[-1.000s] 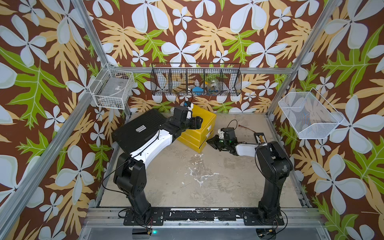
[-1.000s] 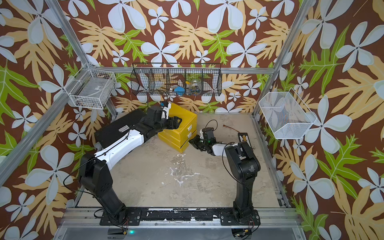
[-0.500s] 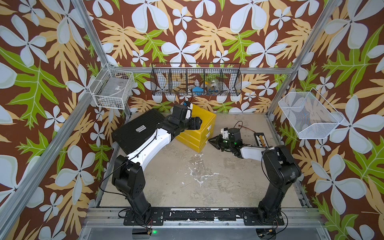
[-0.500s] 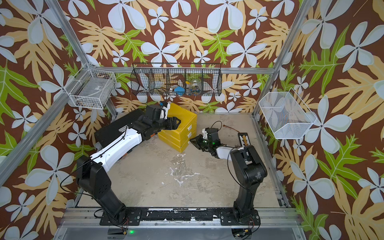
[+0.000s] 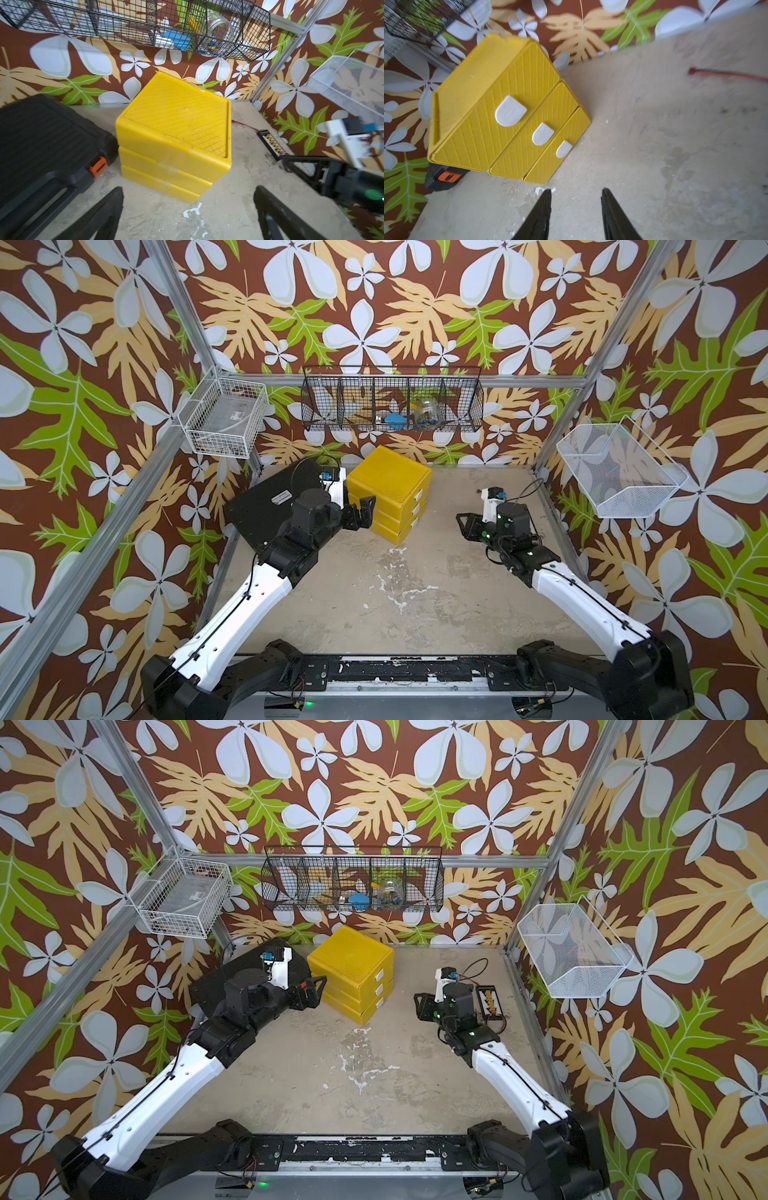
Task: Sort the rolls of trash bags by color and place them into the drawer
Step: Reset both arms
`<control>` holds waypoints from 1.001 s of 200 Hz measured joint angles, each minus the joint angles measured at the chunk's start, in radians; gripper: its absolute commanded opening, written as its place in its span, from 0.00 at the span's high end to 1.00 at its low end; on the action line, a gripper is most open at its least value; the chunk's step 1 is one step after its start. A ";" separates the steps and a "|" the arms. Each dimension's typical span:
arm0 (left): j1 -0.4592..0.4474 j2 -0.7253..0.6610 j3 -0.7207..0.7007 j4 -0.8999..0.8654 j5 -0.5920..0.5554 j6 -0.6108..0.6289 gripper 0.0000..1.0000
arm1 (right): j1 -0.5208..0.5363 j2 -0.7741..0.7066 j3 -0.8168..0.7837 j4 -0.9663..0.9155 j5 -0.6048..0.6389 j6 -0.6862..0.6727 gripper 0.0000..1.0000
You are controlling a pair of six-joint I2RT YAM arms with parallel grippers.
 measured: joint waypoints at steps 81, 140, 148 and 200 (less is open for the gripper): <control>0.000 -0.137 -0.288 0.164 -0.177 0.124 0.00 | -0.006 -0.008 0.053 0.064 0.340 -0.241 0.00; 0.043 -0.142 -0.640 0.573 -0.378 0.265 0.00 | -0.095 -0.050 -0.123 0.260 0.375 -0.324 0.00; 0.062 -0.115 -0.670 0.622 -0.396 0.266 0.00 | -0.116 -0.050 -0.164 0.289 0.376 -0.324 0.00; 0.156 0.122 -0.792 0.930 -0.453 0.240 0.00 | -0.163 0.037 -0.443 0.579 0.439 -0.373 0.00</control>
